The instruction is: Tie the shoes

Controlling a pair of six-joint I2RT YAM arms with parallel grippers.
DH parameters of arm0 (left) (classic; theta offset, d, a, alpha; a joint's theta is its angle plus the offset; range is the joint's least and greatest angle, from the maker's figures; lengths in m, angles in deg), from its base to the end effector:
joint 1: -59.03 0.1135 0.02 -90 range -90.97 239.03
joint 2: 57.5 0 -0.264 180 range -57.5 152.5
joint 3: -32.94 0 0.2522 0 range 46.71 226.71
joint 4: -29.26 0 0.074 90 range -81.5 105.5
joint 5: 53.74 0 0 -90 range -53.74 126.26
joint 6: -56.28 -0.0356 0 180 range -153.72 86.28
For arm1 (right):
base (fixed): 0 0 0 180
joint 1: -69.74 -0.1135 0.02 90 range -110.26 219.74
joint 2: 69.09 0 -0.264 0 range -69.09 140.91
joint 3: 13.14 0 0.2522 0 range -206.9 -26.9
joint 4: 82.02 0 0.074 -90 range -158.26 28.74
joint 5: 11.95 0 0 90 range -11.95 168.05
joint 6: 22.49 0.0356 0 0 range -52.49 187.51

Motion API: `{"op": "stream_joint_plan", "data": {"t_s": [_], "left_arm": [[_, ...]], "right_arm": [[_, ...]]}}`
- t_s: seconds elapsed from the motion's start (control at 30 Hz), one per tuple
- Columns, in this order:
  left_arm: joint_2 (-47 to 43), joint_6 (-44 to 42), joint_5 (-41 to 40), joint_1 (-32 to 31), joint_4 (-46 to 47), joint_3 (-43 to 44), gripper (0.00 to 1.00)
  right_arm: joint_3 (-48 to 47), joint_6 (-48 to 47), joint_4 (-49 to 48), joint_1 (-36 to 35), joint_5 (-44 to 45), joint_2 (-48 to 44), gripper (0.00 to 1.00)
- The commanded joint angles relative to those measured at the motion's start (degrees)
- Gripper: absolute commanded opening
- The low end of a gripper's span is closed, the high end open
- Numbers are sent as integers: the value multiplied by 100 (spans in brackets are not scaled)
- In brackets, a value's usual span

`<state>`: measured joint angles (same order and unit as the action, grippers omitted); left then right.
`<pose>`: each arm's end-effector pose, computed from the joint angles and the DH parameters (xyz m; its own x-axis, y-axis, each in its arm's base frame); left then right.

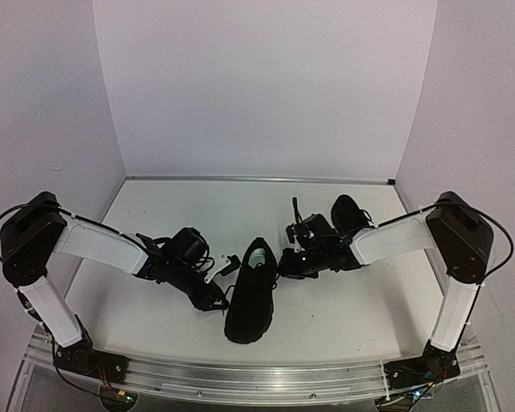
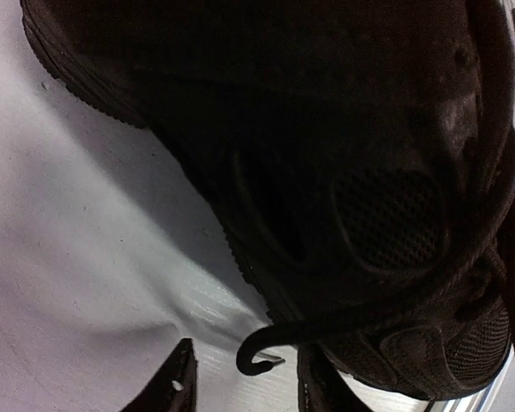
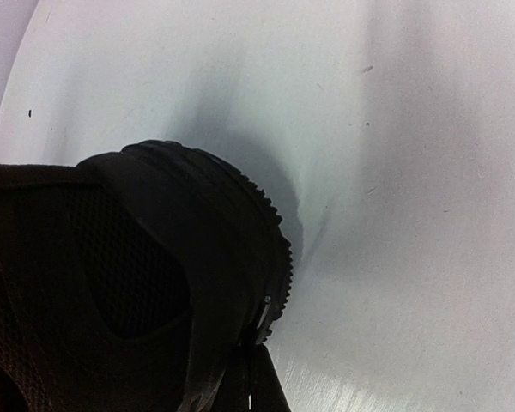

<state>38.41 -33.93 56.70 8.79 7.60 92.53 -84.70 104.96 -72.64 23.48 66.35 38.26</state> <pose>0.1870 -0.2442 0.1357 -0.5392 0.6534 -0.5313 0.8407 0.4546 -0.2942 0.2575 0.2796 0.1408 -0.8796 -0.0579 -0.4722 -0.3420 0.7670 0.5429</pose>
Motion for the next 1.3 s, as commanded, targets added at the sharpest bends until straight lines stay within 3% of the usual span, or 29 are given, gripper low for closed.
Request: {"op": "stream_joint_plan", "data": {"t_s": [0.0, 0.1, 0.53, 0.77, 1.0, 1.27], "left_arm": [[60, 194, -45, 10, 487, 226, 23], [88, 540, -637, 107, 127, 436, 1], [-1956, 2095, -3035, 277, -754, 258, 0], [-2420, 3316, -4339, 685, -1913, 376, 0], [-2487, 4252, -5114, 1014, -2633, 333, 0], [-2458, 5716, -5584, 1067, -3389, 111, 0]], "right_arm": [[30, -80, -152, 70, -28, -410, 0], [232, -72, -72, 197, 14, -811, 0], [1195, -316, 1881, 657, 2008, -4205, 0], [1558, -59, 2430, 722, 2435, -4663, 0], [1851, 373, 3031, 739, 3094, -4993, 0], [2521, 1786, 3789, 738, 3357, -5840, 0]]}}
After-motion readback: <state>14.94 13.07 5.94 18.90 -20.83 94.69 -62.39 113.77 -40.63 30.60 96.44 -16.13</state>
